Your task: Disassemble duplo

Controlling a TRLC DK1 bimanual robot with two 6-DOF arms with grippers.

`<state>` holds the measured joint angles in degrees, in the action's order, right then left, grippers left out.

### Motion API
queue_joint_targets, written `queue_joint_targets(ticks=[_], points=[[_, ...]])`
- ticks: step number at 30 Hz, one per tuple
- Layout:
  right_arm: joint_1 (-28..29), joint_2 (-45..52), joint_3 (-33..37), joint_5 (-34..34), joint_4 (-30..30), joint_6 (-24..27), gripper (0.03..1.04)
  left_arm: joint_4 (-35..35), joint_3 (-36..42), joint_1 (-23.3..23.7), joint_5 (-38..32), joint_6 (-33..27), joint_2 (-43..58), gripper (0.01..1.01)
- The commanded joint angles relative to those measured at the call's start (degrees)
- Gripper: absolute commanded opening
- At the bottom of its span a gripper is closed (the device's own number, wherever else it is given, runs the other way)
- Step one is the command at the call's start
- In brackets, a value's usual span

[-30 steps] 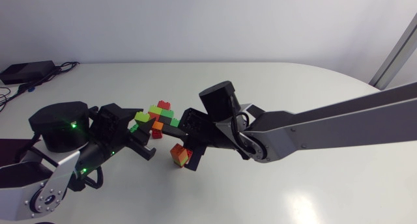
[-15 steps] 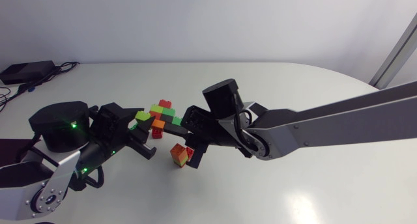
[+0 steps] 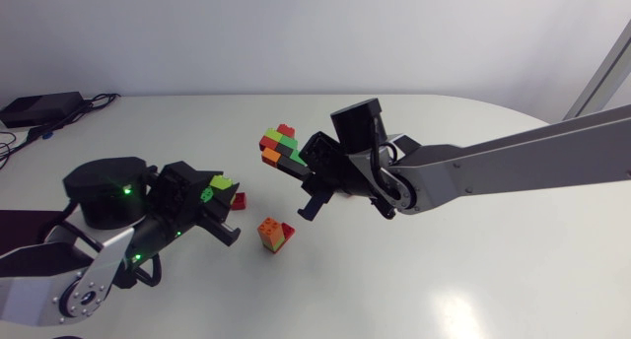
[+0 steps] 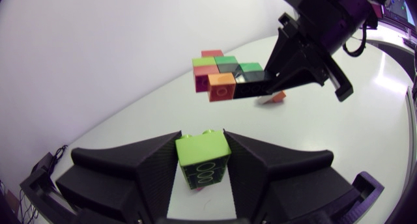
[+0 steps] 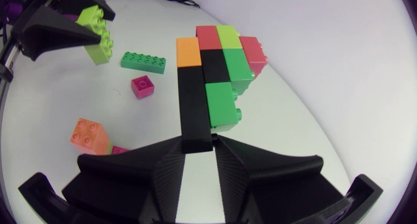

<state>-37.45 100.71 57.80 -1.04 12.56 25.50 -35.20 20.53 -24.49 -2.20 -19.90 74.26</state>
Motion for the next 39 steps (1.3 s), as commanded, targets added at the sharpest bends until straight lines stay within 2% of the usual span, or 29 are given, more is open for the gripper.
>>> queue_joint_targets(ticks=[1,4,7,9,15,20,24,28,32,37,39], points=[[0.5,1.3,1.4,0.3,-0.6,-1.2,0.26,-0.4,2.7,-0.4,-1.1,-0.9,6.1,0.372],[0.5,1.3,1.4,0.3,-0.6,-1.2,0.26,0.2,4.6,-0.8,-4.2,-2.5,11.1,0.387],[0.8,1.3,1.4,0.3,-0.6,-1.2,0.26,0.7,5.4,-1.0,-5.5,-3.0,13.2,0.552],[0.8,1.3,1.4,0.3,-0.6,-1.2,0.26,1.1,5.7,-1.1,-5.8,-3.0,13.9,0.600],[0.7,1.4,1.3,0.2,-0.7,-1.1,0.26,1.2,5.8,-1.3,-6.3,-3.2,14.1,0.838],[-0.4,-0.3,-0.4,-2.1,0.2,-0.4,0.26,1.5,4.7,-0.6,-4.6,-1.5,9.0,0.903],[-1.1,-2.6,-2.7,-3.8,2.7,0.2,0.26,9.0,5.9,8.8,16.9,7.7,1.0,0.902],[-1.2,-5.9,-5.2,-11.3,4.1,-0.1,0.27,14.3,9.8,16.7,33.1,13.0,2.3,0.898],[-2.5,-8.2,-7.3,-15.0,5.5,0.3,0.27,19.8,12.8,17.6,40.5,12.7,5.3,0.895],[-3.9,-8.0,-7.9,-14.7,5.8,2.3,0.27,25.2,15.7,20.8,54.8,12.6,7.5,0.893],[-4.3,-7.5,-7.9,-14.3,5.7,3.1,0.27,26.7,16.9,22.2,58.2,12.6,8.7,0.893]])
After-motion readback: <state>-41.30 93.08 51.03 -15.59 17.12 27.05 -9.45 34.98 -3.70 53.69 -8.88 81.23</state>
